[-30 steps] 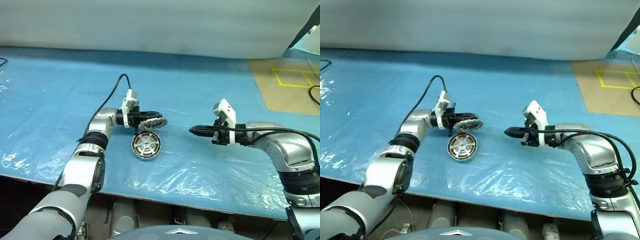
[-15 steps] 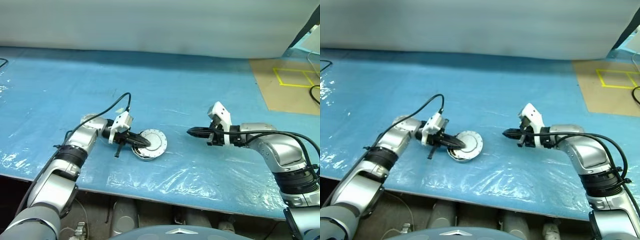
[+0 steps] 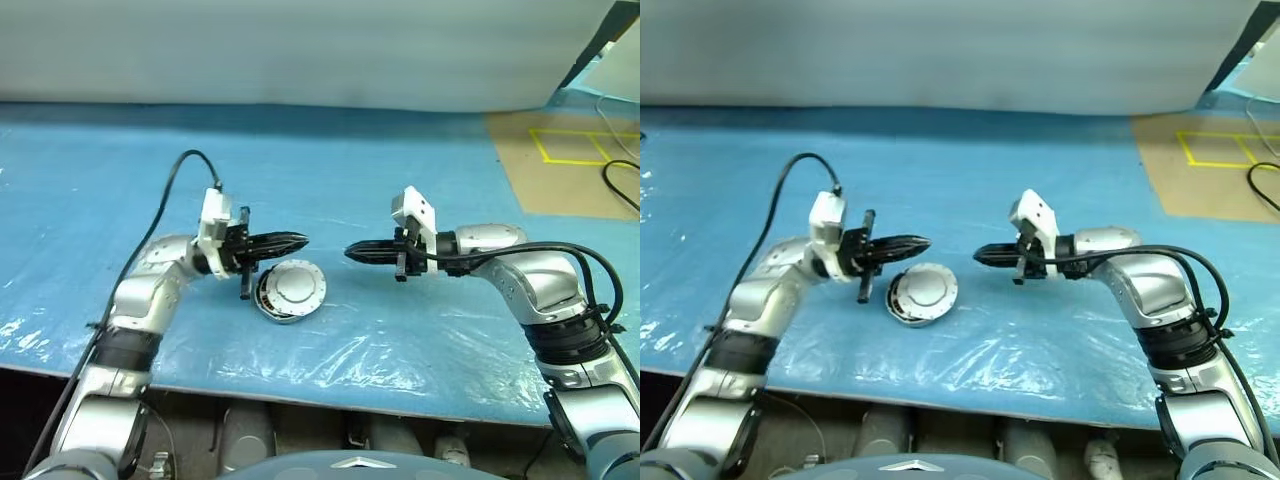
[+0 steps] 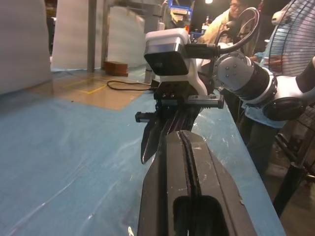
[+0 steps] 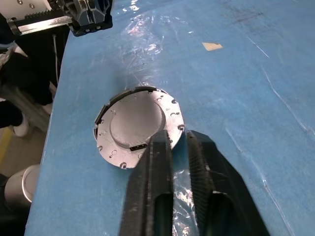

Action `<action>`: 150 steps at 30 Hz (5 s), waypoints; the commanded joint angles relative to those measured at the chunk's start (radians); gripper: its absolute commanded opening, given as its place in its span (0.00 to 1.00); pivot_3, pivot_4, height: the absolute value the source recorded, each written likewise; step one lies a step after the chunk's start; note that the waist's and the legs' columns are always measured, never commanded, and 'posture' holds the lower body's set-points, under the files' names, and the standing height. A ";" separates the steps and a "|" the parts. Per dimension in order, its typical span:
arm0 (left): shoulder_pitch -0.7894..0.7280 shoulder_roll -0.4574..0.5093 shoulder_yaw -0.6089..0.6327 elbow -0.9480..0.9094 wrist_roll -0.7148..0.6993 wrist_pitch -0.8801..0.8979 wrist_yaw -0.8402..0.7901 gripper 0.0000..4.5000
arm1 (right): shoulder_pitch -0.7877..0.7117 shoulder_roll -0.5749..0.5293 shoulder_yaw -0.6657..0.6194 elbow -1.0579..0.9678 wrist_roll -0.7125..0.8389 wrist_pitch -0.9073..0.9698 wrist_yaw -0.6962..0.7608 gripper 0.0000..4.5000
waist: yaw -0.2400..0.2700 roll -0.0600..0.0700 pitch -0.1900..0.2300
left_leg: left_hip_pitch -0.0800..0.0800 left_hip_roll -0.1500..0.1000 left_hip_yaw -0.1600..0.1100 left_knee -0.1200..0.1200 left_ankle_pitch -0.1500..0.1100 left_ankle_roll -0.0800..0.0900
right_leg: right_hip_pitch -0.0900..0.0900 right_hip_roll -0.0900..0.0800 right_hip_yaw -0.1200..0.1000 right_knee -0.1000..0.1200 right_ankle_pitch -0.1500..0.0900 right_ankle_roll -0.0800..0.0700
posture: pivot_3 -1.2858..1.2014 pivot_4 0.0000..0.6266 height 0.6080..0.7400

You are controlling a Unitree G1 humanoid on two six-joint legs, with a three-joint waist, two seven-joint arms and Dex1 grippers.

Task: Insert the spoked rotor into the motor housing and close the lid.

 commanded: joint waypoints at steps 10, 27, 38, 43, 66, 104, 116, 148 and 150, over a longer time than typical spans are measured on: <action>0.311 0.002 0.146 -0.222 0.132 -0.150 0.237 0.00 | -0.087 0.158 0.138 0.176 -0.069 -0.180 0.118 1.00 | -0.011 0.000 0.000 | 0.001 0.001 0.000 0.004 0.000 0.001 | 0.002 0.000 0.000 0.000 -0.001 -0.002 | 0.52 0.24 1.00; 0.556 -0.025 0.146 -0.215 0.217 -0.319 0.290 0.00 | -0.135 0.260 0.251 0.366 -0.246 -0.390 0.193 1.00 | -0.012 0.000 0.000 | 0.002 0.002 0.003 0.004 0.000 0.002 | 0.001 0.000 0.001 0.001 -0.001 -0.002 | 0.52 0.24 1.00; 0.554 -0.015 0.115 -0.211 0.257 -0.358 0.278 0.00 | -0.132 0.325 0.285 0.491 -0.362 -0.547 0.172 1.00 | -0.017 -0.001 0.000 | 0.003 0.002 0.004 0.005 0.000 0.002 | 0.001 0.000 0.002 0.002 -0.001 -0.003 | 0.52 0.24 1.00; 0.553 -0.019 0.144 -0.209 0.222 -0.336 0.299 0.00 | -0.124 0.329 0.281 0.491 -0.374 -0.560 0.177 0.91 | -0.019 -0.001 0.000 | 0.003 0.002 0.004 0.005 0.000 0.002 | 0.001 0.000 0.002 0.002 -0.001 -0.003 | 0.52 0.24 1.00; 0.607 0.000 0.206 -0.182 0.225 -0.371 0.331 0.00 | -0.200 0.358 0.238 0.517 -0.370 -0.537 0.182 0.36 | -0.035 -0.001 0.000 | 0.005 0.002 0.005 0.005 -0.001 0.004 | 0.002 0.000 0.002 0.002 -0.001 -0.003 | 0.52 0.24 1.00; 0.604 -0.009 0.155 -0.208 0.224 -0.349 0.339 0.00 | -0.116 0.339 0.274 0.467 -0.427 -0.585 0.146 0.66 | -0.035 -0.001 -0.001 | 0.016 0.003 0.006 0.005 -0.002 0.005 | 0.012 0.000 0.003 0.002 -0.001 -0.003 | 0.52 0.24 1.00; 0.593 -0.013 0.160 -0.192 0.227 -0.352 0.339 0.00 | -0.178 0.391 0.211 0.397 -0.327 -0.427 0.149 0.66 | -0.034 -0.001 0.000 | 0.015 0.003 0.006 0.005 -0.002 0.005 | 0.011 0.000 0.003 0.002 -0.001 -0.004 | 0.52 0.24 1.00; 0.572 -0.021 0.137 -0.197 0.239 -0.344 0.363 0.00 | -0.137 0.445 0.315 0.634 -0.502 -0.627 0.045 0.66 | -0.038 -0.001 -0.001 | 0.018 0.003 0.007 0.003 -0.002 0.005 | 0.012 0.000 0.004 0.002 -0.001 -0.004 | 0.52 0.24 1.00; 0.557 -0.020 0.118 -0.186 0.255 -0.338 0.362 0.00 | -0.138 0.448 0.307 0.640 -0.495 -0.618 0.044 0.66 | -0.037 -0.001 -0.001 | 0.019 0.003 0.007 0.003 -0.002 0.005 | 0.013 0.000 0.004 0.002 -0.001 -0.004 | 0.52 0.24 1.00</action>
